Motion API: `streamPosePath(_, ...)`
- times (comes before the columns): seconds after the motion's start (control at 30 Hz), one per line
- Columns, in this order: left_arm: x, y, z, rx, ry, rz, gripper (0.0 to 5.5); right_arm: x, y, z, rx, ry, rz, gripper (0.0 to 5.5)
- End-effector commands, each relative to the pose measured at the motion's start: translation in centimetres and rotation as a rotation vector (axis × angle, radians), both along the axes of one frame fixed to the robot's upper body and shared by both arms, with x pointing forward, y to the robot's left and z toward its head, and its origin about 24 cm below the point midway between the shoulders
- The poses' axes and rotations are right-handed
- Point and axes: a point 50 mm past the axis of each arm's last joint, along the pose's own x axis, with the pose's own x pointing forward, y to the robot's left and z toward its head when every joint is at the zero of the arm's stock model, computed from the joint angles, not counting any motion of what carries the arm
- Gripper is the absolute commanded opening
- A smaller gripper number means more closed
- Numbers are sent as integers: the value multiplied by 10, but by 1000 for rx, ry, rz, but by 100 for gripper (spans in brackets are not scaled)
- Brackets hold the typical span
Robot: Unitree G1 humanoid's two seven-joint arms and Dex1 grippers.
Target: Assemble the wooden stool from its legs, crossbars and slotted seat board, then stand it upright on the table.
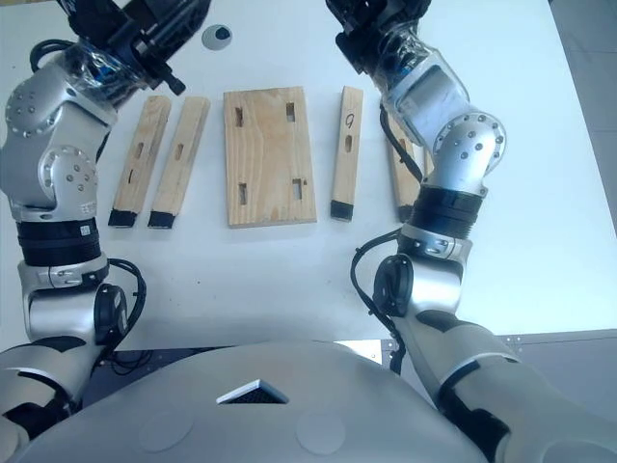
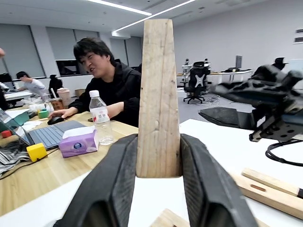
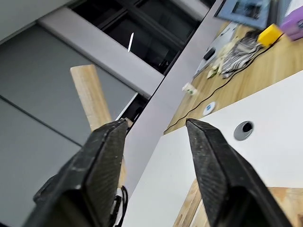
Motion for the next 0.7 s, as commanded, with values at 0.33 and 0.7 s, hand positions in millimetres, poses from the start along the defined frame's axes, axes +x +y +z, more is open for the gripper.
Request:
streamPosePath(0.33, -17, -27, -24, 54, 72, -99, 125, -9, 11, 2, 86, 39, 82, 298)
streamPosePath(0.7, -7, -20, -27, -12, 118, -30, 125, -14, 16, -2, 86, 51, 113, 298)
